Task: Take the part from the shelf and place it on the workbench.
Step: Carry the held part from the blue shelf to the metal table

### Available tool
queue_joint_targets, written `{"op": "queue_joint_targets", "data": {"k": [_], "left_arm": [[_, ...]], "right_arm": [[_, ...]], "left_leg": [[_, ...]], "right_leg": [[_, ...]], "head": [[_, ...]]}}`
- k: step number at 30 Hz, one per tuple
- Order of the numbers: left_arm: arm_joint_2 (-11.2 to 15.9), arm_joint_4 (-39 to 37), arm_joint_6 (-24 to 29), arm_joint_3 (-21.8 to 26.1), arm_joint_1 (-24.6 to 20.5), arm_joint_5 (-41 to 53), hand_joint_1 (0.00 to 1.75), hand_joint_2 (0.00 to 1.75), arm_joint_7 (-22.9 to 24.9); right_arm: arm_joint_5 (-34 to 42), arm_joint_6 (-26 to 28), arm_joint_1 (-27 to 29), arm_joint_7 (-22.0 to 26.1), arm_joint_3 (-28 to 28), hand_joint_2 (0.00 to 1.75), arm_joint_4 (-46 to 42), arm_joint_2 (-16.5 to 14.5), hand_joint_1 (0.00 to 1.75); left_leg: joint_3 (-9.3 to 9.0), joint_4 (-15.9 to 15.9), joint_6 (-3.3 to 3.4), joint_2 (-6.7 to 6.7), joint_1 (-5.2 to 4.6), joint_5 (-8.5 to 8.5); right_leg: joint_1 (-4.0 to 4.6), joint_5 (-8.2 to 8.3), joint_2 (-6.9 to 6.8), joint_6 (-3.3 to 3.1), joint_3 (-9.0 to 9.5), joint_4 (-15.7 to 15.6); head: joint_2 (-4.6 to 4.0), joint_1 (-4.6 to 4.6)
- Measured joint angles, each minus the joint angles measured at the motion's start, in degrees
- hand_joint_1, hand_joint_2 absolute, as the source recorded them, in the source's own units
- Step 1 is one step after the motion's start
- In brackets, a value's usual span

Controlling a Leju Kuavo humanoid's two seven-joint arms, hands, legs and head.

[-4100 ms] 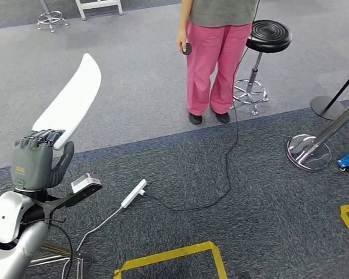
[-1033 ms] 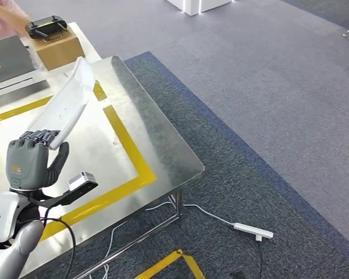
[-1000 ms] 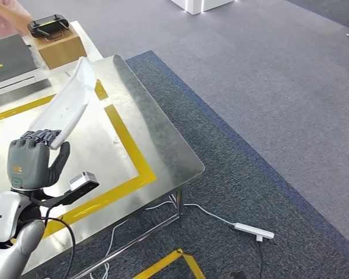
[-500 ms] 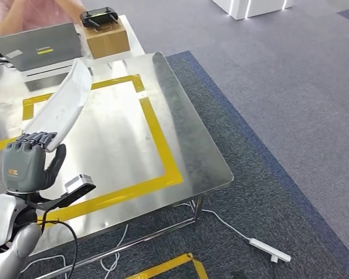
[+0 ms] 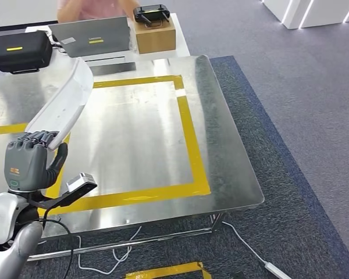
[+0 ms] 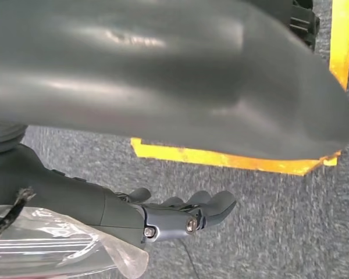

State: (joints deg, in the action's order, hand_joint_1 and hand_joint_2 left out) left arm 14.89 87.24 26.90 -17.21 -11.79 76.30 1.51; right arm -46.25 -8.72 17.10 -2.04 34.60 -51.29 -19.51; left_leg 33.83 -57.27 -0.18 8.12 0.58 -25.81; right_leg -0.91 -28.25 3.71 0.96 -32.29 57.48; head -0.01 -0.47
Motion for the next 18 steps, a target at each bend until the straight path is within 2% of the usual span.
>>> {"op": "queue_joint_targets", "data": {"k": [1, 3, 4, 5, 6, 7, 8, 9, 10, 11, 12, 13, 14, 16, 17, 18], "left_arm": [[0.1, 0.0, 0.0, 0.0, 0.1, 0.0, 1.75, 1.75, 0.0], [0.2, 0.0, 0.0, 0.0, 0.0, 0.0, 1.75, 1.75, 0.0], [0.2, 0.0, 0.0, 0.0, -0.1, 0.0, 1.75, 1.75, 0.0], [0.1, 0.0, 0.0, 0.0, -0.1, 0.0, 1.75, 1.75, 0.0], [0.1, 0.0, 0.0, 0.0, 0.0, 0.0, 1.75, 1.75, 0.0], [0.1, 0.0, 0.0, 0.0, 0.1, 0.0, 1.75, 1.75, 0.0], [0.1, 0.0, 0.0, 0.0, 0.2, 0.0, 1.75, 1.75, 0.0], [0.1, 0.0, 0.0, 0.0, 0.2, 0.0, 1.75, 1.75, 0.0], [0.1, 0.0, 0.0, 0.0, 0.2, 0.0, 1.75, 1.75, 0.0], [0.1, 0.0, 0.0, 0.0, 0.1, 0.0, 1.75, 1.75, 0.0], [0.1, 0.0, 0.0, 0.0, 0.0, 0.0, 1.75, 1.75, 0.0], [0.1, 0.0, 0.1, 0.0, -0.1, 0.0, 1.75, 1.75, 0.0], [0.1, 0.0, 0.1, 0.0, -0.1, 0.0, 1.75, 1.75, 0.0], [0.1, 0.0, 0.2, 0.0, 0.1, 0.0, 1.75, 1.75, 0.0], [0.2, 0.0, 0.3, 0.0, 0.1, 0.0, 1.75, 1.75, 0.0], [0.1, 0.0, 0.3, 0.0, 0.0, 0.0, 1.75, 1.75, 0.0]], "right_arm": [[0.0, 0.0, 0.0, 0.0, -0.1, 0.00, -0.1, 0.0, 0.00], [0.0, 0.0, 0.0, 0.0, -0.2, 0.00, -0.3, -0.1, 0.00], [0.0, 0.0, 0.0, 0.0, -0.2, 0.00, -0.4, -0.1, 0.00], [0.0, -0.1, 0.1, 0.0, -0.2, 0.00, -0.4, -0.1, 0.00], [0.0, -0.1, 0.1, 0.0, -0.2, 0.00, -0.4, -0.1, 0.00], [0.0, -0.1, 0.2, 0.0, -0.2, 0.00, -0.4, -0.1, 0.00], [0.0, -0.1, 0.2, 0.0, -0.2, 0.00, -0.4, -0.1, 0.00], [0.0, -0.1, 0.1, 0.0, -0.2, 0.00, -0.4, -0.1, 0.00], [0.1, -0.1, 0.1, 0.0, -0.2, 0.00, -0.4, -0.1, 0.00], [0.1, -0.1, 0.1, 0.0, -0.3, 0.00, -0.4, -0.1, 0.00], [0.1, 0.0, 0.1, -0.1, -0.3, 0.00, -0.4, -0.1, 0.00], [0.1, 0.0, 0.1, -0.1, -0.3, 0.00, -0.4, -0.1, 0.00], [0.1, 0.2, 0.1, -0.1, -0.2, 0.00, -0.4, -0.1, 0.00], [-0.1, 0.6, 0.0, 0.1, -0.2, 0.00, -0.4, -0.1, 0.00], [-0.2, 0.8, -0.1, 0.3, -0.2, 0.00, -0.4, -0.1, 0.00], [-0.4, 0.9, -0.1, 0.4, -0.2, 0.00, -0.4, -0.1, 0.00]], "left_leg": [[0.13, -0.2, -0.35, -0.59, -0.02, -0.17], [1.48, -3.3, -1.00, -3.89, -0.19, -2.08], [3.06, -6.6, -1.29, -5.95, -0.22, -3.83], [5.07, -10.7, -1.54, -7.04, -0.13, -5.68], [6.92, -14.3, -1.73, -7.50, -0.02, -6.97], [8.02, -16.4, -1.85, -7.66, 0.07, -7.27], [8.09, -16.5, -1.89, -7.76, 0.10, -6.53], [6.88, -14.0, -1.81, -8.02, 0.09, -4.71], [4.83, -10.0, -1.57, -8.91, -0.01, -2.45], [2.78, -6.1, -1.29, -10.23, -0.30, -0.91], [1.16, -2.8, -0.89, -11.38, -0.58, 0.12], [0.36, -1.1, -0.52, -12.18, -0.84, 0.35], [0.27, -0.6, -0.20, -12.17, -1.05, 0.03], [0.31, -0.2, 0.44, -10.76, -0.88, 0.06], [0.16, -0.1, 0.76, -10.04, -0.69, 0.11], [-0.01, 0.1, 1.08, -9.32, -0.47, 0.17]], "right_leg": [[-0.02, 0.06, -0.70, -0.33, 0.21, -0.2], [-0.19, 0.08, -2.20, -1.05, 0.70, -0.6], [-0.15, -0.04, -2.97, -1.31, 0.87, -0.7], [-0.10, -0.20, -3.79, -1.49, 0.96, -0.7], [-0.06, -0.35, -4.62, -1.56, 1.04, -0.7], [-0.03, -0.52, -5.45, -1.56, 1.15, -0.7], [-0.01, -0.69, -6.21, -1.51, 1.31, -0.6], [0.01, -0.91, -6.95, -1.42, 1.58, -0.6], [0.06, -1.18, -7.65, -1.29, 1.93, -0.6], [0.23, -1.49, -8.30, -1.05, 2.26, -0.6], [0.42, -1.79, -8.98, -0.77, 2.52, -0.5], [0.61, -2.05, -9.60, -0.48, 2.69, -0.5], [0.77, -2.25, -10.28, -0.18, 2.82, -0.5], [0.76, -2.68, -11.23, 0.45, 3.17, -0.7], [0.70, -3.24, -10.44, 0.77, 3.09, -0.2], [0.62, -4.35, -8.85, 1.04, 2.34, 1.5]], "head": [[0.00, -0.06], [0.01, -0.40], [0.01, -0.59], [0.00, -0.71], [0.00, -0.71], [0.00, -0.71], [0.00, -0.72], [0.00, -0.73], [0.00, -0.73], [0.00, -0.75], [0.00, -0.73], [0.00, -0.68], [0.00, -0.66], [-0.01, -0.59], [-0.01, -0.49], [-0.01, -0.28]]}}
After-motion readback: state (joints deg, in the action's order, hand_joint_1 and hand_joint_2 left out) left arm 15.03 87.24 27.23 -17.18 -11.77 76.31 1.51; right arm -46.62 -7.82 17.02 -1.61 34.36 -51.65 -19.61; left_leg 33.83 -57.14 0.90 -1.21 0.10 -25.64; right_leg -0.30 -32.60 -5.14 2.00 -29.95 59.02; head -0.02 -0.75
